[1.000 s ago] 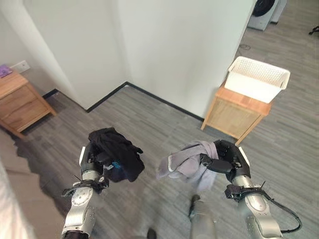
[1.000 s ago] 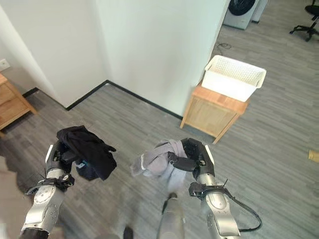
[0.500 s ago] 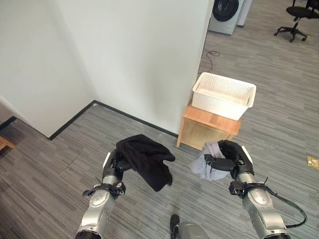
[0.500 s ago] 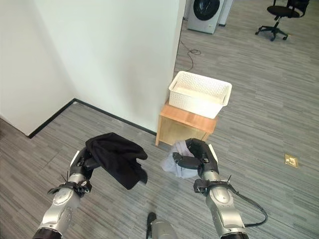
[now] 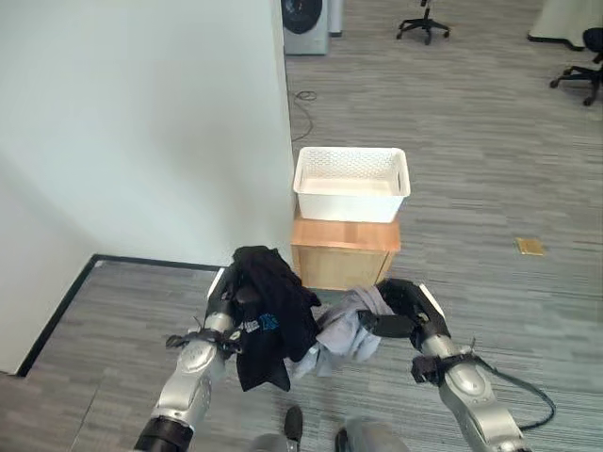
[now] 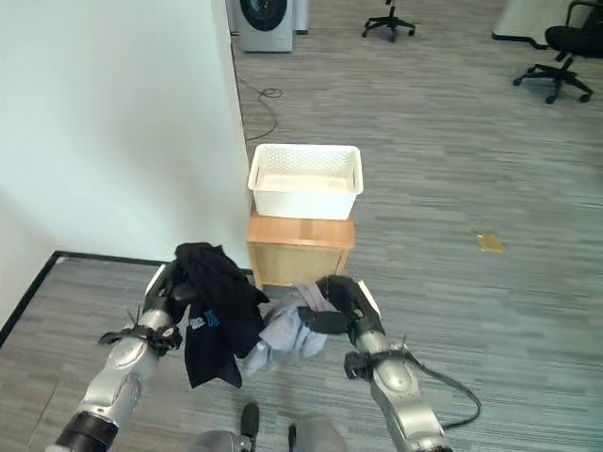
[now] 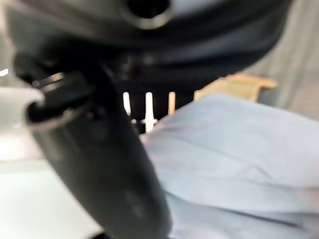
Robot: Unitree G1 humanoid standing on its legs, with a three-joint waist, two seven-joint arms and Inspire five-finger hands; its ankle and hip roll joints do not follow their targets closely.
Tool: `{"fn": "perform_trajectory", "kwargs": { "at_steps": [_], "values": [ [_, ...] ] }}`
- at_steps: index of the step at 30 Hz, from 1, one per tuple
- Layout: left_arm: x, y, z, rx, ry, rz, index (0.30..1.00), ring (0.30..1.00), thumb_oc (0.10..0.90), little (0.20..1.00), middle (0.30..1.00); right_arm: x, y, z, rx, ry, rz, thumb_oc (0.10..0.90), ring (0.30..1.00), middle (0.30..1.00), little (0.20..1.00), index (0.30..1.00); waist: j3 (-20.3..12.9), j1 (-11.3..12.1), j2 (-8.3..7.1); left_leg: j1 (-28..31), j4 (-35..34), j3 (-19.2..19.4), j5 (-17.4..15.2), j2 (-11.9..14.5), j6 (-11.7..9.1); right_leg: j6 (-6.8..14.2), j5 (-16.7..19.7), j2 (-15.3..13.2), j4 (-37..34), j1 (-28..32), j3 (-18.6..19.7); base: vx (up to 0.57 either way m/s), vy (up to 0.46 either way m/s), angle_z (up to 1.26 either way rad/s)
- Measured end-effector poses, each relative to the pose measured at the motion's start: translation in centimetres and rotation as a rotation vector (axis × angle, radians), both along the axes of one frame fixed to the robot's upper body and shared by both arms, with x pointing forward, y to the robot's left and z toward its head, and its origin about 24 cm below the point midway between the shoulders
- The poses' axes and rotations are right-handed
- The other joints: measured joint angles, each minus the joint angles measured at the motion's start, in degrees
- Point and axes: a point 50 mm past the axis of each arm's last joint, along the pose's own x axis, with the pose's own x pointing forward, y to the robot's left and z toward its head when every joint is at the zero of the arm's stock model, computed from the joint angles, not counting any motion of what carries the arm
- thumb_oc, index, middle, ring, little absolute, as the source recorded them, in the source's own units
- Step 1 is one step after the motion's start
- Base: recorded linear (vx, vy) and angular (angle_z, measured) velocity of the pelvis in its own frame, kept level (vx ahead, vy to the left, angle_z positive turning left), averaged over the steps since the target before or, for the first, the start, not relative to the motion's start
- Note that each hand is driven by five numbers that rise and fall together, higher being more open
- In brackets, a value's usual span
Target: Pick up bed clothes into laundry basket.
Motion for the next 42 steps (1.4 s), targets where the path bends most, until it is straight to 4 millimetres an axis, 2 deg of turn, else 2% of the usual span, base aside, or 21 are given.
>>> {"fn": "perform_trajectory", "kwargs": {
  "at_steps": [3,4,8,13,14,15,19,23,25,26,28,31,33,34,35,36,37,38,40,41,42],
  "values": [
    [1.1,-0.6,1.5,-0.002,-0.057,-0.015,0.300,0.300,0.400,0.300,0.300,-1.0,-0.6,-0.6,0.014,0.026,-0.049,0.400,0.300,0.300,0.300,0.300,-0.2,-1.8,-1.01,0.3,-0.4,-5.2,-0.1,-1.2,0.0,-0.4,1.9,-0.9,-15.4,4.7,9.8,0.03,-0.128,1.00],
    [1.0,-0.3,1.6,0.000,-0.065,-0.010,0.300,0.300,0.400,0.300,0.300,-1.1,-0.5,-0.9,0.027,0.033,-0.063,0.400,0.300,0.300,0.300,0.300,-0.7,-0.6,-1.78,1.0,-1.5,-5.4,-0.2,-1.4,-0.1,-1.3,5.5,-2.2,-18.4,4.8,8.4,0.06,-0.131,0.53],
    [-0.4,0.1,-0.3,-0.030,0.005,0.040,0.300,0.300,0.400,0.300,0.300,-0.8,-1.2,-0.5,0.009,0.025,-0.067,0.400,0.300,0.300,0.300,0.300,-1.7,0.7,1.25,0.8,-1.4,-6.4,-0.8,2.0,-1.5,-4.3,8.0,0.0,-24.1,8.2,4.8,0.01,-0.099,0.23],
    [-2.0,0.3,-2.2,-0.035,0.081,0.042,0.300,0.300,0.400,0.300,0.300,-0.2,-2.7,0.6,-0.013,-0.020,-0.117,0.400,0.300,0.300,0.300,0.300,-1.8,0.8,1.31,1.2,-1.1,-6.6,-0.4,3.4,-2.2,-6.0,9.2,0.6,-29.4,12.2,1.7,-0.04,-0.046,0.28],
    [-4.1,1.1,-4.1,-0.044,0.160,0.082,0.300,0.300,0.400,0.300,0.300,-0.1,-2.2,0.5,0.015,-0.024,-0.117,0.400,0.300,0.300,0.300,0.300,-2.9,2.1,3.14,1.4,-1.8,-6.1,-2.2,4.0,-3.3,-5.1,11.3,0.6,-34.0,14.6,0.4,0.02,-0.007,0.10],
    [-4.1,1.1,-4.1,-0.044,0.160,0.082,0.300,0.300,0.400,0.300,0.300,-0.1,-2.2,0.5,0.015,-0.024,-0.117,0.400,0.300,0.300,0.300,0.300,-2.9,2.1,3.14,1.4,-1.8,-6.1,-2.2,4.0,-3.3,-5.1,11.3,0.6,-34.0,14.6,0.4,0.03,0.010,0.03],
    [-4.5,3.9,-4.3,0.026,0.164,0.224,0.300,0.300,0.400,0.300,0.300,-0.1,-2.8,0.6,0.065,-0.030,-0.168,0.400,0.300,0.300,0.300,0.300,-3.8,-0.3,1.95,-3.2,-1.8,4.6,-1.9,6.0,-3.0,-5.1,11.3,0.5,-32.0,8.4,-0.5,0.00,0.010,-0.08],
    [-4.5,7.1,-4.0,0.091,0.170,0.345,0.300,0.300,0.400,0.300,0.300,-0.3,-3.1,0.5,0.075,-0.029,-0.206,0.400,0.300,0.300,0.300,0.300,-2.5,-3.0,-1.28,-3.2,-1.8,8.1,-1.7,7.1,-2.9,-4.4,10.6,0.1,-30.6,6.2,-0.6,-0.02,-0.105,-0.42],
    [-4.3,7.9,-4.1,0.135,0.181,0.364,0.300,0.300,0.400,0.300,0.300,0.2,-2.7,0.5,0.085,-0.038,-0.197,0.400,0.300,0.300,0.300,0.300,-2.3,-1.8,-1.44,-2.6,-1.6,14.2,-1.9,8.8,-2.7,-1.5,10.1,-5.0,-28.7,3.7,-11.1,-0.04,-0.372,-1.25],
    [-4.0,7.9,-4.1,0.139,0.184,0.361,0.300,0.300,0.400,0.300,0.300,0.1,-2.7,0.4,0.088,-0.036,-0.199,0.400,0.300,0.300,0.300,0.300,-2.2,-1.4,-1.50,-2.0,-1.4,16.5,-2.3,9.3,-2.1,0.2,11.1,-10.6,-28.2,3.4,-17.1,-0.01,-0.186,-1.00],
    [-3.7,7.8,-3.9,0.138,0.173,0.353,0.300,0.300,0.400,0.300,0.300,0.0,-2.5,0.2,0.093,-0.029,-0.204,0.400,0.300,0.300,0.300,0.300,-1.8,-1.3,-2.41,-0.7,-1.2,18.9,-2.7,9.9,-2.4,3.4,13.5,-18.4,-28.2,4.1,-21.3,-0.05,-0.205,-0.72],
    [-3.5,7.4,-3.7,0.145,0.166,0.322,0.300,0.300,0.400,0.300,0.300,-0.4,-2.0,-0.7,0.114,0.000,-0.218,0.400,0.300,0.300,0.300,0.300,-2.0,-1.3,-3.59,0.8,-0.7,20.9,-2.7,11.7,-3.9,7.2,19.0,-26.9,-29.0,6.4,-17.6,-0.13,-0.405,-0.49],
    [-3.3,7.3,-3.5,0.149,0.157,0.307,0.300,0.300,0.400,0.300,0.300,-0.6,-1.7,-1.0,0.115,0.006,-0.225,0.400,0.300,0.300,0.300,0.300,-2.0,-0.9,-4.19,0.7,1.1,21.6,-3.0,13.4,-5.9,6.3,20.9,-29.3,-29.3,8.0,-15.1,-0.20,-0.527,-0.40],
    [-3.3,7.8,-3.3,0.170,0.151,0.303,0.300,0.300,0.400,0.300,0.300,-0.5,-1.4,-1.1,0.127,0.007,-0.222,0.400,0.300,0.300,0.300,0.300,-2.3,-0.2,-4.56,0.8,2.5,22.6,-3.2,15.9,-9.1,3.8,22.7,-30.9,-30.4,9.1,-17.7,-0.20,-0.651,-0.70],
    [-3.4,8.2,-3.1,0.186,0.148,0.307,0.300,0.300,0.400,0.300,0.300,-0.5,-1.1,-1.1,0.129,0.008,-0.213,0.400,0.300,0.300,0.300,0.300,-2.6,1.1,-5.27,1.1,3.5,24.1,-3.9,17.2,-11.3,1.6,25.1,-31.0,-30.7,9.0,-20.8,-0.16,-0.622,-0.98],
    [-3.5,8.7,-3.0,0.183,0.147,0.327,0.300,0.300,0.400,0.300,0.300,-0.3,-1.0,-1.0,0.124,0.007,-0.200,0.400,0.300,0.300,0.300,0.300,-2.6,2.0,-4.39,1.3,5.1,25.1,-4.3,20.6,-14.7,7.6,19.7,-28.8,-30.8,9.1,-22.8,-0.10,-0.426,-1.09],
    [-4.0,8.1,-3.9,0.116,0.172,0.363,0.300,0.300,0.400,0.300,0.300,0.5,-1.8,-0.5,0.079,-0.006,-0.189,0.400,0.300,0.300,0.300,0.300,-2.0,1.9,0.83,1.2,6.2,27.0,-3.6,25.6,-15.1,6.9,18.2,-23.7,-29.0,7.2,-23.0,-0.10,-0.398,-1.12],
    [-4.2,7.2,-4.5,0.087,0.189,0.351,0.300,0.300,0.400,0.300,0.300,0.8,-2.8,-0.2,0.039,-0.006,-0.195,0.400,0.300,0.300,0.300,0.300,-1.8,1.5,2.30,0.5,8.6,29.0,-0.1,28.3,-14.2,5.7,17.0,-21.5,-25.1,3.9,-24.5,-0.11,-0.494,-1.11],
    [-4.1,6.0,-4.7,0.056,0.190,0.305,0.300,0.300,0.400,0.300,0.300,0.6,-4.4,-0.1,-0.023,0.016,-0.207,0.400,0.300,0.300,0.300,0.300,-1.6,1.1,2.09,-0.7,12.0,29.0,1.0,30.1,-14.1,3.2,13.9,-20.0,-19.8,1.8,-24.3,-0.02,-0.461,-0.75],
    [-3.9,5.6,-4.4,0.039,0.167,0.285,0.300,0.300,0.400,0.300,0.300,0.5,-5.3,-0.2,-0.050,0.029,-0.219,0.400,0.300,0.300,0.300,0.300,-2.1,0.1,2.04,0.3,11.4,28.9,8.0,30.4,-13.8,2.4,10.4,-19.5,-17.7,1.6,-25.0,0.04,-0.270,-0.32],
    [-3.5,5.2,-4.2,-0.006,0.158,0.281,0.300,0.300,0.400,0.300,0.300,0.0,-6.0,-0.3,-0.052,0.039,-0.247,0.400,0.300,0.300,0.300,0.300,-2.1,-0.6,1.57,-0.1,13.3,26.5,10.8,32.4,-13.1,1.1,9.3,-17.7,-16.2,1.6,-25.4,0.14,-0.595,-0.48]
  ]
}}
